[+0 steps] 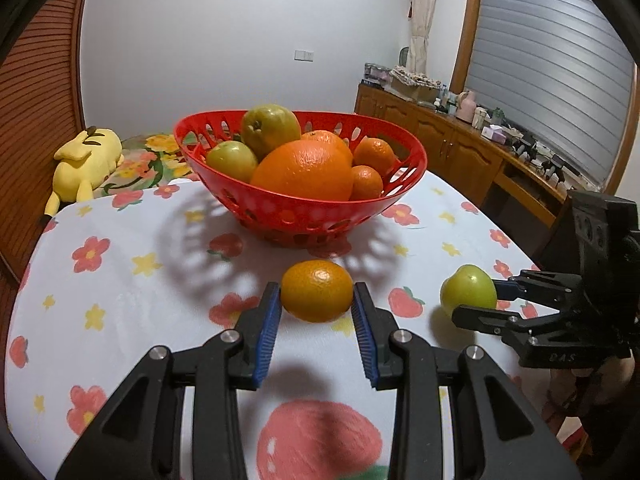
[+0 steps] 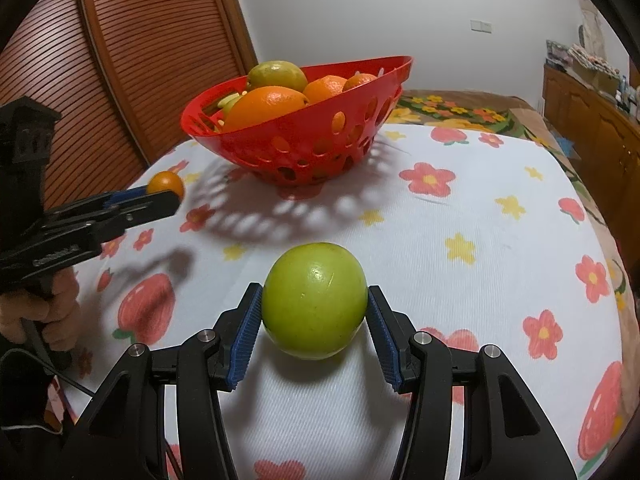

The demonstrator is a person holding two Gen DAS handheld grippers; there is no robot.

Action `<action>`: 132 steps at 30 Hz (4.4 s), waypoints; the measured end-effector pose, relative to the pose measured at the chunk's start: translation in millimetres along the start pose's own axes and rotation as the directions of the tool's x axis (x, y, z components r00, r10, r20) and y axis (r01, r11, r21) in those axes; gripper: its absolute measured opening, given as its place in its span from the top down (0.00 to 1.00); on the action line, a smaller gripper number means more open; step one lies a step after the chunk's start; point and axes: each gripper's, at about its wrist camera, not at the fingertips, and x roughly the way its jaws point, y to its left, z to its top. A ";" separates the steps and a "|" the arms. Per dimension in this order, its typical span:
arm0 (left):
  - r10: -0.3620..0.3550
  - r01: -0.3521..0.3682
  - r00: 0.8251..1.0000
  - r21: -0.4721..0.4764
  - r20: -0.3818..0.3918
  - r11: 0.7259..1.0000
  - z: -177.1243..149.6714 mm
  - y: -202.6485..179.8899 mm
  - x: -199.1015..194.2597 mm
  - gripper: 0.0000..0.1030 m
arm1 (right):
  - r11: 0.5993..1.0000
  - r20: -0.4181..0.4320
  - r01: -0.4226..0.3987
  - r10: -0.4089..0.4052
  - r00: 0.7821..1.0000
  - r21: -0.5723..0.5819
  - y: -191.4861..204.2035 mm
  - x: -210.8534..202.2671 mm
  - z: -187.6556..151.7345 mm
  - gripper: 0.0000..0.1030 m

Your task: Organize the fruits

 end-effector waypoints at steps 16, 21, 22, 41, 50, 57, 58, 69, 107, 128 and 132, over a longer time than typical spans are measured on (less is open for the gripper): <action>0.010 -0.009 0.999 -0.009 0.051 1.000 2.5 -1.8 -29.2 0.67 | 1.000 0.023 0.000 0.000 1.000 0.000 2.1 -5.7 3.1 0.49; 0.012 -0.012 0.997 -0.005 0.075 1.000 6.0 -3.5 -37.7 0.67 | 1.000 0.040 -0.008 0.008 0.999 -0.003 6.1 -11.6 6.3 0.49; 0.009 -0.008 0.997 -0.003 0.076 1.000 6.8 -4.2 -39.2 0.67 | 1.000 0.042 -0.007 0.007 0.999 -0.007 7.7 -12.5 6.9 0.49; 0.004 -0.004 0.992 0.007 0.129 1.000 20.5 -4.1 -57.3 0.67 | 0.998 0.108 -0.002 0.009 0.994 -0.064 26.3 -31.9 28.7 0.49; 0.009 -0.010 0.992 0.009 0.129 1.000 42.0 2.0 -42.1 0.67 | 0.996 0.151 0.003 0.010 0.988 -0.084 21.7 -33.4 64.5 0.49; 0.017 -0.018 0.993 0.007 0.116 1.000 63.5 8.8 -26.2 0.67 | 0.997 0.153 -0.002 0.014 0.988 -0.083 11.5 -21.3 94.6 0.49; 0.019 -0.020 0.993 0.005 0.113 1.000 66.5 9.8 -23.8 0.67 | 0.996 0.150 -0.005 0.017 0.989 -0.084 10.4 -18.5 98.8 0.49; 0.034 -0.035 0.996 0.007 0.086 0.999 97.0 23.4 5.1 0.67 | 0.994 0.092 -0.040 0.050 0.995 -0.106 6.9 16.8 122.4 0.49; 0.114 -0.114 0.993 0.017 0.004 0.993 142.7 65.3 77.4 0.64 | 0.993 0.111 -0.042 0.055 0.992 -0.113 0.5 20.3 134.1 0.49; 0.097 -0.100 0.990 0.024 0.104 0.995 91.8 19.8 -12.3 0.46 | 0.997 0.203 0.058 -0.045 0.978 -0.058 9.3 -18.6 109.5 0.41; 0.101 -0.106 0.987 0.029 0.122 0.994 81.7 12.2 -26.6 0.44 | 0.996 0.219 0.071 -0.057 0.974 -0.055 15.9 -27.3 100.6 0.38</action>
